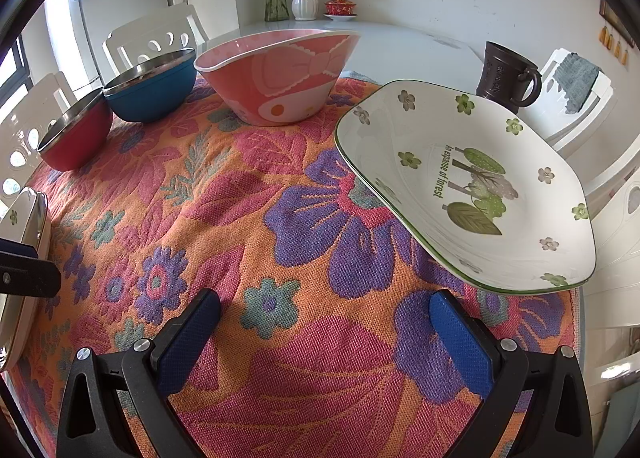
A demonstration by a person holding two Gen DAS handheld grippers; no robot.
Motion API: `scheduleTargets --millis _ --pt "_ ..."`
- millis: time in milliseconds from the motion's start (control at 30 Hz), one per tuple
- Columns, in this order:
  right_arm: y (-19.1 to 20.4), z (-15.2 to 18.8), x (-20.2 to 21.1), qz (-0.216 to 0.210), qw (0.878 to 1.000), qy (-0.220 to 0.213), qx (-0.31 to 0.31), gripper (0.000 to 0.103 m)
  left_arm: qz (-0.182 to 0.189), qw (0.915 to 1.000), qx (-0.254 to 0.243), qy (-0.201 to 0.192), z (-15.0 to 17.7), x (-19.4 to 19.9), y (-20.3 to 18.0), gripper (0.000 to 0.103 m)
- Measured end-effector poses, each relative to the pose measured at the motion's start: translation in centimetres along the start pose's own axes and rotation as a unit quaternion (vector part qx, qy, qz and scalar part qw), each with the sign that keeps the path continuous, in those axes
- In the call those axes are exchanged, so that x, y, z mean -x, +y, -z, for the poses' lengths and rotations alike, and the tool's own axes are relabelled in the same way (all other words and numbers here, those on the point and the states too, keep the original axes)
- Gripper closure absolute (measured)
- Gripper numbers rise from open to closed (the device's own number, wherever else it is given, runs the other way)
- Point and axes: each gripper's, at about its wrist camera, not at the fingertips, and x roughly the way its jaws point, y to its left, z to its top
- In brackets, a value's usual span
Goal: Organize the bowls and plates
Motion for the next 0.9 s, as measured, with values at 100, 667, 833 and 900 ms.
scheduleTargets --millis 100,667,833,900 --pt "0.0 0.0 0.0 0.000 1.000 0.000 0.000 0.000 0.002 1.0000 0.002 0.001 0.0 0.1 0.4 0.051" --pt "0.2 -0.7 -0.6 -0.015 1.000 0.007 0.014 0.000 0.000 1.0000 0.006 -0.001 -1.1 -0.4 -1.6 0.051" --pt "-0.2 -2.0 -0.2 -0.054 0.993 0.102 0.029 0.001 -0.006 0.9999 0.015 -0.006 -1.7 0.1 -2.2 0.051" --pt "-1.2 -2.4 1.2 -0.078 0.990 0.120 0.019 0.010 -0.005 0.9997 0.022 -0.006 -2.3 0.2 -2.5 0.051"
